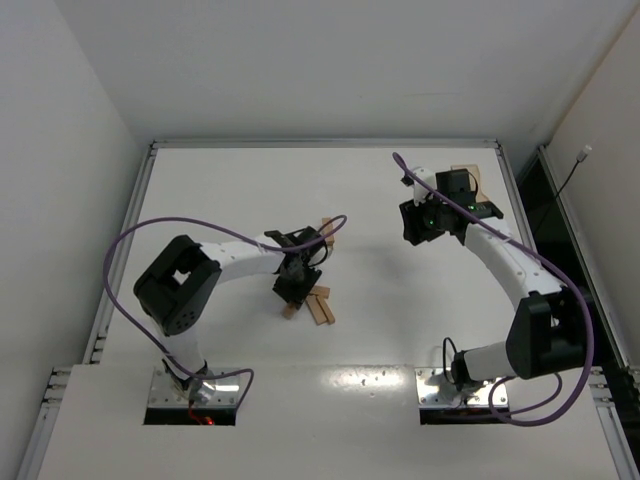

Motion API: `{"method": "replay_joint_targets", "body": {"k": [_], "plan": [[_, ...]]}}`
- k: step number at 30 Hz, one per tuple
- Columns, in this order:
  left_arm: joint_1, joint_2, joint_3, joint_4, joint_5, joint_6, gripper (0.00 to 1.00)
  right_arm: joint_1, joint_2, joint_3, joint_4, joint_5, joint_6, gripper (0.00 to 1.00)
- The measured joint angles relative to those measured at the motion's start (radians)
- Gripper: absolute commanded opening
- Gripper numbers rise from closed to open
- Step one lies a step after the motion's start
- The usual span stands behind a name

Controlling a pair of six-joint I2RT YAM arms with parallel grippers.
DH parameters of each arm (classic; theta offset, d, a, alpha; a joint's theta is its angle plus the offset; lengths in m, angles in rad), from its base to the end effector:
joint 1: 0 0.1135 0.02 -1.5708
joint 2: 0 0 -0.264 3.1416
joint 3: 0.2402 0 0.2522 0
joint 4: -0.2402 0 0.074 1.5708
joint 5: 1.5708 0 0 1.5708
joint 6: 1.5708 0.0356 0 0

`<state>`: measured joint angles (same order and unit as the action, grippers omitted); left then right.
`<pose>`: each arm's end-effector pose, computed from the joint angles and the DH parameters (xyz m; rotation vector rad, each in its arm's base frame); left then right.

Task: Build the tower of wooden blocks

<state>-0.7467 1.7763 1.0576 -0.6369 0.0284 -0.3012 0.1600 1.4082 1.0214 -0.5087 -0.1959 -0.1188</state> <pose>0.2350 -0.2189 0.1488 0.6590 2.8888 -0.1966 0.2900 0.0538 0.2522 -0.4256 2.4231 0.2593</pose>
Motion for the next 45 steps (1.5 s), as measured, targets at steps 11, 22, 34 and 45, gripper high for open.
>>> {"method": "replay_joint_targets", "body": {"k": [11, 22, 34, 45], "plan": [[0.0, -0.109, -0.087, 0.049, -0.073, -0.011, 0.0, 0.0, 0.0, 0.0, 0.0, -0.021, 0.0, 0.43], [0.0, -0.152, 0.216, -0.077, -0.159, -0.101, 0.0, 0.0, 0.0, 0.0, 0.0, -0.042, 0.015, 0.43], [0.047, 0.199, 0.799, -0.175, -0.179, -0.171, 0.0, 0.001, 0.019, 0.0, -0.011, -0.051, 0.019, 0.43], [0.14, 0.359, 0.933, -0.236, -0.156, -0.183, 0.0, 0.001, 0.066, 0.017, -0.02, -0.052, 0.019, 0.43]]}}
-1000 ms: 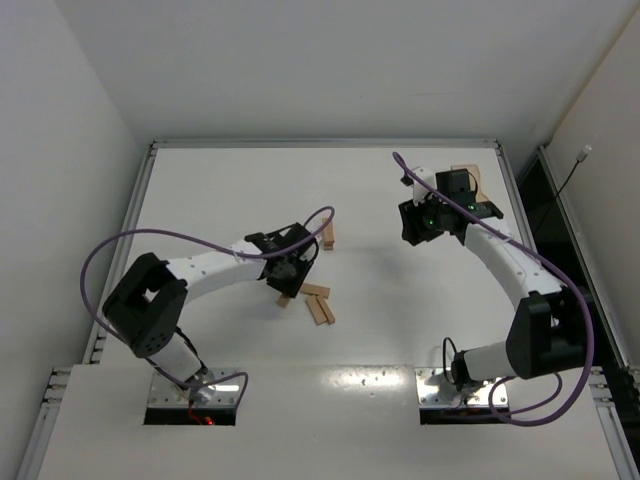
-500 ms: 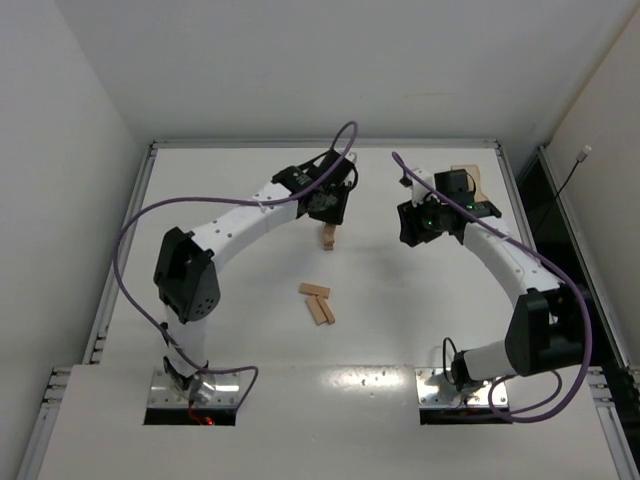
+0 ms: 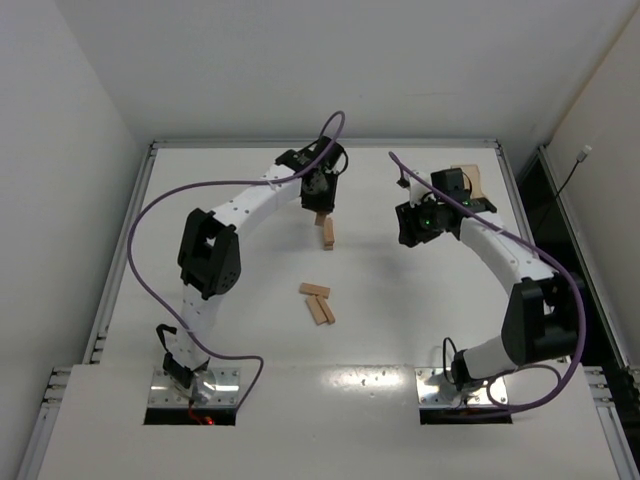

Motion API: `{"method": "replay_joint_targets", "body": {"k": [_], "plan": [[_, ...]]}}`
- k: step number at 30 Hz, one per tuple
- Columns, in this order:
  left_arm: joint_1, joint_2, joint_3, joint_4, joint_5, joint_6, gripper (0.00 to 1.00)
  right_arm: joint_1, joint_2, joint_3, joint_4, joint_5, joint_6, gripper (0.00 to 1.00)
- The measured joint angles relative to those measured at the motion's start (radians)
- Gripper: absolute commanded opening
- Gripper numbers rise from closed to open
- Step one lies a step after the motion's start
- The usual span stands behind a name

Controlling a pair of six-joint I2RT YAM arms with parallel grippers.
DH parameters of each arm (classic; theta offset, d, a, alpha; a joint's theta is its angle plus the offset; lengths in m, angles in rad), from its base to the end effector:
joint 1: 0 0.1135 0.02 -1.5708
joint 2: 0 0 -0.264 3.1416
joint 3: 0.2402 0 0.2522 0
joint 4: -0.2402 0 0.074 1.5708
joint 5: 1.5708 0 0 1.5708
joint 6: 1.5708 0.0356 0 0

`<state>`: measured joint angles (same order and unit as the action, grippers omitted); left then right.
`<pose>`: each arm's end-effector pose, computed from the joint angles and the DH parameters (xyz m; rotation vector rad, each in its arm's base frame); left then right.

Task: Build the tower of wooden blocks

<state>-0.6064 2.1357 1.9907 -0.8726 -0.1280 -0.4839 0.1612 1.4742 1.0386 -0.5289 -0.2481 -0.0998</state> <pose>0.3886 -0.2640 0.2675 0.1117 2.5919 -0.2397 0.2984 0.0574 0.2381 -0.4259 2.4892 0.3387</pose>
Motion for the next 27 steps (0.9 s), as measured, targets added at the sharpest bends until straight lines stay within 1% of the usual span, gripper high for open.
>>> {"method": "replay_joint_targets", "body": {"k": [11, 27], "plan": [[0.0, 0.034, 0.019, 0.004, 0.062, -0.047, 0.0, 0.0, 0.014, 0.011, -0.002, 0.0, 0.0, 0.43], [0.0, 0.111, 0.019, 0.013, 0.073, -0.105, 0.0, 0.0, 0.014, 0.011, -0.004, 0.0, 0.0, 0.43]]}}
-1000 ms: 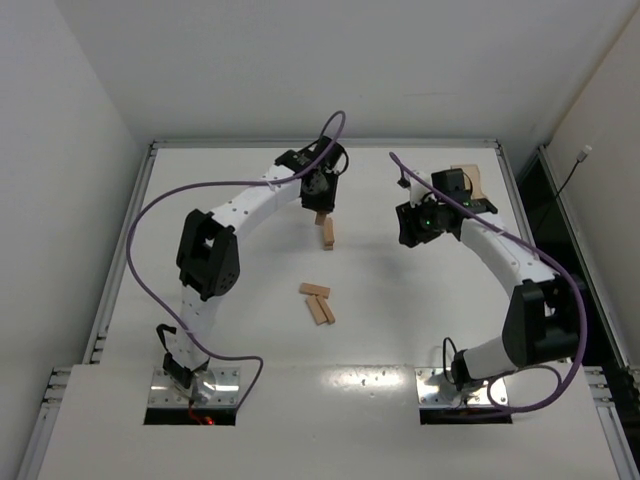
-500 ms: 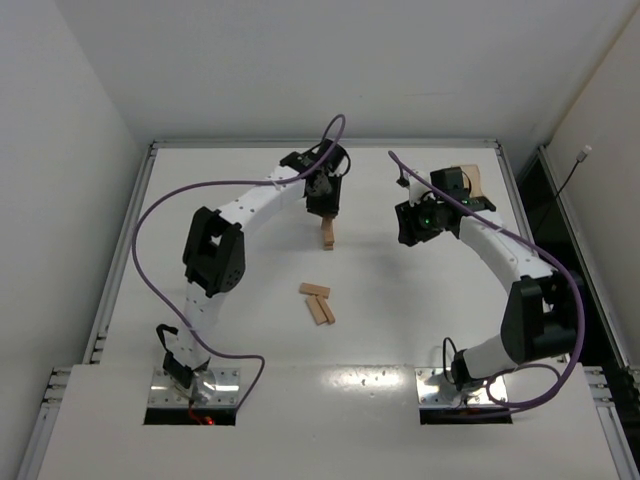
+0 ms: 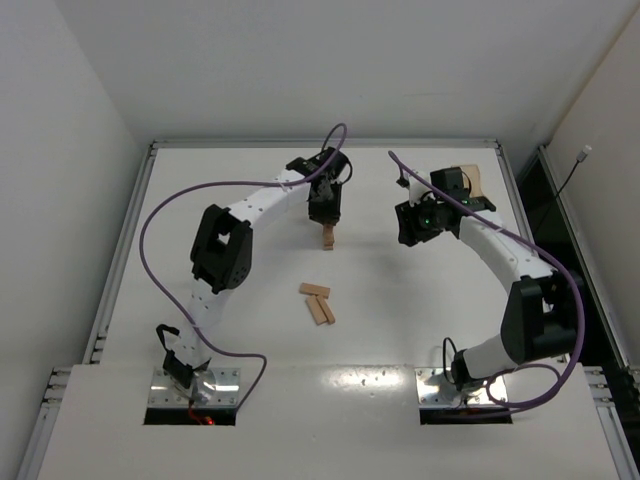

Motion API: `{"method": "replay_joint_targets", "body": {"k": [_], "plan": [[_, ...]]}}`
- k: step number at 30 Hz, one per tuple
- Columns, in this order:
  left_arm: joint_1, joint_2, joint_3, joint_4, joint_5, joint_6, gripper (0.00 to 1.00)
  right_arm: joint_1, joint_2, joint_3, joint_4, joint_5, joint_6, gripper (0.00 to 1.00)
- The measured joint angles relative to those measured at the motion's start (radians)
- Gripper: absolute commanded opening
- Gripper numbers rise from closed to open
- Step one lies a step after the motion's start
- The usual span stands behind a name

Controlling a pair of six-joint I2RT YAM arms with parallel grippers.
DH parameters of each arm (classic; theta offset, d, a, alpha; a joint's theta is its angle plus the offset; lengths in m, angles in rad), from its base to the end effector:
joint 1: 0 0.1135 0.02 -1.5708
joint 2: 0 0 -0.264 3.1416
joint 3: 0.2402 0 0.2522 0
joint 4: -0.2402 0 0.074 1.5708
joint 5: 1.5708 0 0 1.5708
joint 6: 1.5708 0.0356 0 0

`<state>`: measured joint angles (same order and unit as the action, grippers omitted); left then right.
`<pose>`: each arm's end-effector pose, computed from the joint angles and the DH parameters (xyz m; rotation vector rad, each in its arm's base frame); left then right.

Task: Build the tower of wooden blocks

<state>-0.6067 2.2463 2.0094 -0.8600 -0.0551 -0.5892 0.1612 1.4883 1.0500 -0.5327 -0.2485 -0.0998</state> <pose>0.4014 -0.2762 0.2229 0.0057 2.7032 -0.3059 0.3014 0.0579 0.2374 -0.4261 2.4956 0.3398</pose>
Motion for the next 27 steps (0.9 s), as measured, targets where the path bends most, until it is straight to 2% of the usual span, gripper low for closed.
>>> {"method": "replay_joint_targets", "body": {"k": [27], "plan": [[0.0, 0.012, -0.002, 0.013, -0.012, -0.022, 0.0, 0.0, 0.024, 0.0, 0.0, -0.016, 0.001, 0.43]]}}
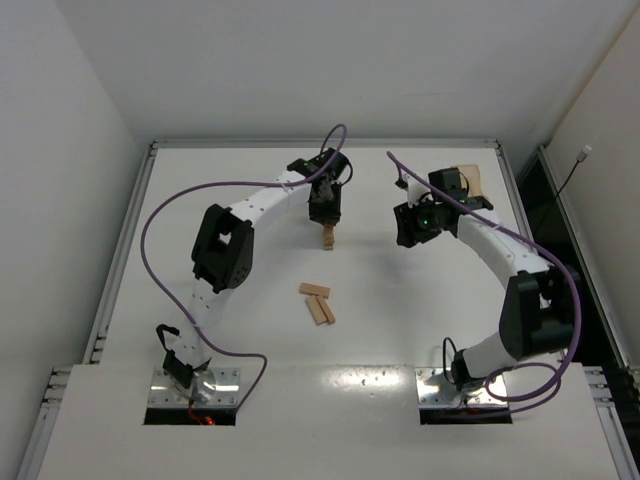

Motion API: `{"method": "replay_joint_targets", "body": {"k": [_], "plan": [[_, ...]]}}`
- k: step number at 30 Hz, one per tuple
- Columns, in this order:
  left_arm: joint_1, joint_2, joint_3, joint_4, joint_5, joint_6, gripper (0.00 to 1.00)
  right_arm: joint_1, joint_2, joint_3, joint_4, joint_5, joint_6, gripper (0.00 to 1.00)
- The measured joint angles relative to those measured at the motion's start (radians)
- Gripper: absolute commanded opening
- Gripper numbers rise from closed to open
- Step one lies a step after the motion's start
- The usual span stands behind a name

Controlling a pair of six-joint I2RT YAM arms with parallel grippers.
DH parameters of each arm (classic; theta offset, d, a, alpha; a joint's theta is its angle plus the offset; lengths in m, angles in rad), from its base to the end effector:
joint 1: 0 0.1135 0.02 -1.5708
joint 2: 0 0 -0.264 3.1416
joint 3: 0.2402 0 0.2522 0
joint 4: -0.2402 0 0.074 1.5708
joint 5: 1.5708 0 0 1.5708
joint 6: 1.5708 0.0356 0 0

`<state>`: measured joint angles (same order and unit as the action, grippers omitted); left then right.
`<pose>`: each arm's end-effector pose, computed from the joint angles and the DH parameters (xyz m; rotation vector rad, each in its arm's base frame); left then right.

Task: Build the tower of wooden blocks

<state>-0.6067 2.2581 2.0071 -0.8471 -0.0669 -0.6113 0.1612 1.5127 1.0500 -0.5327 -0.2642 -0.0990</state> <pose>0.4035 -0.2772 0.2173 -0.0280 2.7008 -0.2980 0.3041 0.0589 0.2305 -0.4306 2.5177 0.3624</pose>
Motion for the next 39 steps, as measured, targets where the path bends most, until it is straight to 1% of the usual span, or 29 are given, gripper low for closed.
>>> {"method": "replay_joint_targets", "body": {"k": [17, 22, 25, 26, 28, 29, 32, 34, 35, 37, 39], "plan": [[0.0, 0.001, -0.021, 0.009, 0.0, 0.0, 0.0, 0.0, 0.01, 0.0, 0.0, -0.001, 0.007, 0.43], [0.0, 0.001, -0.026, 0.011, 0.0, 0.0, 0.03, 0.0, 0.01, 0.0, 0.0, -0.001, 0.007, 0.43], [0.0, 0.001, -0.026, 0.011, 0.0, 0.0, 0.11, 0.0, 0.01, 0.0, 0.0, -0.001, 0.008, 0.43], [0.0, 0.001, -0.026, 0.011, 0.0, 0.0, 0.21, 0.0, 0.01, 0.0, 0.0, -0.001, 0.008, 0.43], [0.0, 0.001, -0.026, 0.011, 0.0, 0.0, 0.31, 0.0, 0.01, 0.0, 0.0, -0.001, 0.008, 0.43], [0.0, 0.001, -0.026, 0.012, 0.0, 0.0, 0.39, 0.0, 0.01, 0.0, 0.0, -0.001, 0.009, 0.43], [0.0, 0.001, -0.028, 0.016, 0.0, -0.003, 0.52, 0.0, 0.01, 0.0, 0.0, -0.001, 0.01, 0.43], [0.0, 0.001, -0.028, 0.018, 0.0, -0.001, 0.58, 0.0, 0.01, 0.0, 0.0, -0.001, 0.01, 0.43], [0.0, 0.001, -0.028, 0.019, 0.0, 0.0, 0.64, 0.0, 0.01, 0.0, 0.0, -0.001, 0.01, 0.43], [0.0, 0.001, -0.028, 0.018, 0.0, -0.001, 0.67, 0.0, 0.01, 0.0, 0.0, -0.001, 0.01, 0.43], [0.0, 0.001, -0.028, 0.019, -0.001, 0.0, 0.67, 0.0, 0.01, 0.0, 0.0, -0.001, 0.01, 0.43]]}}
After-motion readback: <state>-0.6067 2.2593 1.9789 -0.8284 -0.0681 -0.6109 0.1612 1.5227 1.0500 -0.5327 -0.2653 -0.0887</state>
